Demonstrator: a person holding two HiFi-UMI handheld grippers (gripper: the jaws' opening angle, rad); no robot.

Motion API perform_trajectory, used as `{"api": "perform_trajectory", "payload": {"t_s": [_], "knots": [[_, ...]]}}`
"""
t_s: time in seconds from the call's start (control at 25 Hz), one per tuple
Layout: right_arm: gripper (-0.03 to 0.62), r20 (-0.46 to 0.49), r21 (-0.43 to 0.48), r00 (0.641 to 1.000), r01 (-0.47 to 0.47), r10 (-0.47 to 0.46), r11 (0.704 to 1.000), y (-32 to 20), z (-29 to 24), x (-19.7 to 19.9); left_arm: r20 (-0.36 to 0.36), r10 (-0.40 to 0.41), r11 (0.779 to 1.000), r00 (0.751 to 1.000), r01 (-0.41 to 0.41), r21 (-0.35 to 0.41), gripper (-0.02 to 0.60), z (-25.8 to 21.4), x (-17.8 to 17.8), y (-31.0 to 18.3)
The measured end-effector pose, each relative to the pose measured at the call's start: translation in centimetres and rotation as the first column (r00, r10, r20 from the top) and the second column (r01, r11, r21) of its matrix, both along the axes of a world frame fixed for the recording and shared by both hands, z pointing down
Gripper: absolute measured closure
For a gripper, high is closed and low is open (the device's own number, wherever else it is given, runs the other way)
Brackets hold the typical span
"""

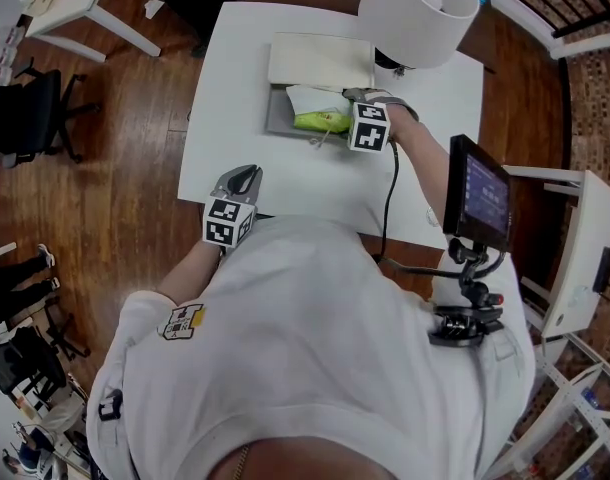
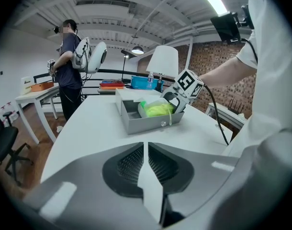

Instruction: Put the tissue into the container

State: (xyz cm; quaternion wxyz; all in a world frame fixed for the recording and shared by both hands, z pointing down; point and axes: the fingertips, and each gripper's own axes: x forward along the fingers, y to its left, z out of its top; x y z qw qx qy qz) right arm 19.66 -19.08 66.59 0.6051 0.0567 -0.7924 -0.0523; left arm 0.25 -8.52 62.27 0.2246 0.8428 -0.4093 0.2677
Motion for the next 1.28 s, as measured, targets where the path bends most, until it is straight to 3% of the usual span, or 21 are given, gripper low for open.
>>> {"api": "perform_trajectory", "payload": {"t_s": [0.4,0.92,1.16,1.28], "knots": [[0.202,-0.025,0.011,1.000,-0.005,0.005,1.000,-0.4,-0.4,0.4,-0.009,0.008,1.000,1.000,-0.008,0.002,0.566,0.2,0.2,-0.4],[0.151,0.001,-0.041,1.000,0.011,-0.011,0.999,-0.5,-2.3,1.3,-0.015,0.021,1.000,1.000,-0.021,0.003,0.566,0.3,0.1,-0.8],[0.075,0.000,-0.020,1.000,-0.028,0.028,0.999,-1.0,-3.1,1.9,-0.017,0.027,1.000,0.999,-0.027,-0.001,0.566,0.6,-0.1,-0.9],[0.074,0.037,-0.014,0.996,-0.078,0.079,0.997,-1.2,-3.8,2.5,-0.018,0.023,1.000,1.000,-0.023,-0.002,0.566,0.7,-0.3,-0.8]]}}
